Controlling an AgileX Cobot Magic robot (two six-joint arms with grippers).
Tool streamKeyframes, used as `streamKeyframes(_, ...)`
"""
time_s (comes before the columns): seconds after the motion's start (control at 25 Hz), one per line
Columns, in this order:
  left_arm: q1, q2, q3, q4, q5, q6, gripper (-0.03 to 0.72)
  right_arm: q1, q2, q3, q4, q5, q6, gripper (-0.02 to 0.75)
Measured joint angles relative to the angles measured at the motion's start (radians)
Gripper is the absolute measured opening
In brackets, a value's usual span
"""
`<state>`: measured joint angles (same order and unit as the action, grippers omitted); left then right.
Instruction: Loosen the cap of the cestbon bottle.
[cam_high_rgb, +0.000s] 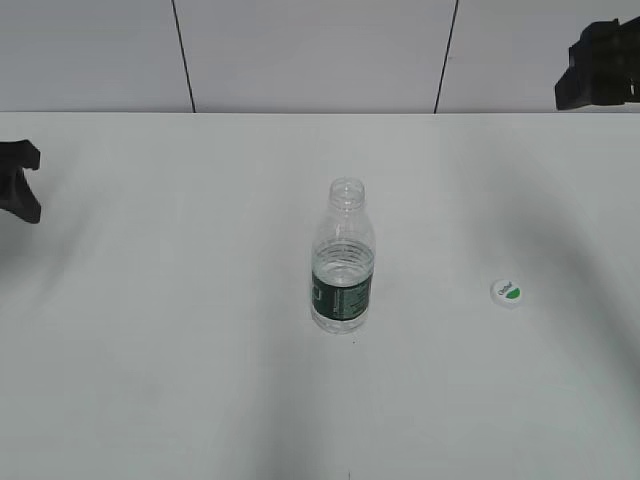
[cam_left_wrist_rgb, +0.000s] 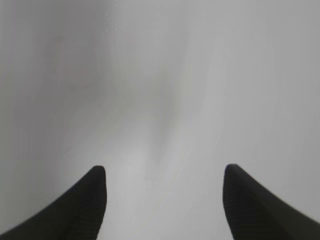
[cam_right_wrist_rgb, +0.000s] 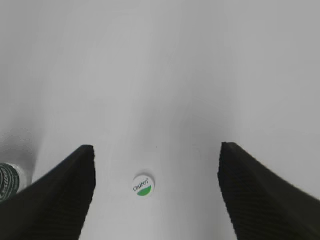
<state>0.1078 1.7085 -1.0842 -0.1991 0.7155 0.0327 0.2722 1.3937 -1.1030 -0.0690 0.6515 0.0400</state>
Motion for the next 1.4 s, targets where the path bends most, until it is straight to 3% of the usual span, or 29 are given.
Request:
streamKeyframes(0.16, 0.000, -0.021, -0.036, 0.113, 0.152, 0.045, 0.440, 0.000, -0.014, 0.000, -0.007, 0.089, 0.000, 0.588)
streamKeyframes(0.48, 0.000, -0.200, -0.014, 0.199, 0.224, 0.054, 0.474, 0.000, -0.087, 0.000, -0.014, 0.335, 0.000, 0.588)
streamKeyframes(0.84, 0.000, -0.530, 0.205, 0.205, 0.209, 0.054, 0.524, 0.000, -0.285, 0.044, -0.014, 0.445, 0.000, 0.588)
streamKeyframes(1.4, 0.000, -1.090, 0.487, 0.199, 0.329, 0.054, 0.524, 0.000, -0.582, 0.369, -0.014, 0.441, 0.000, 0.588)
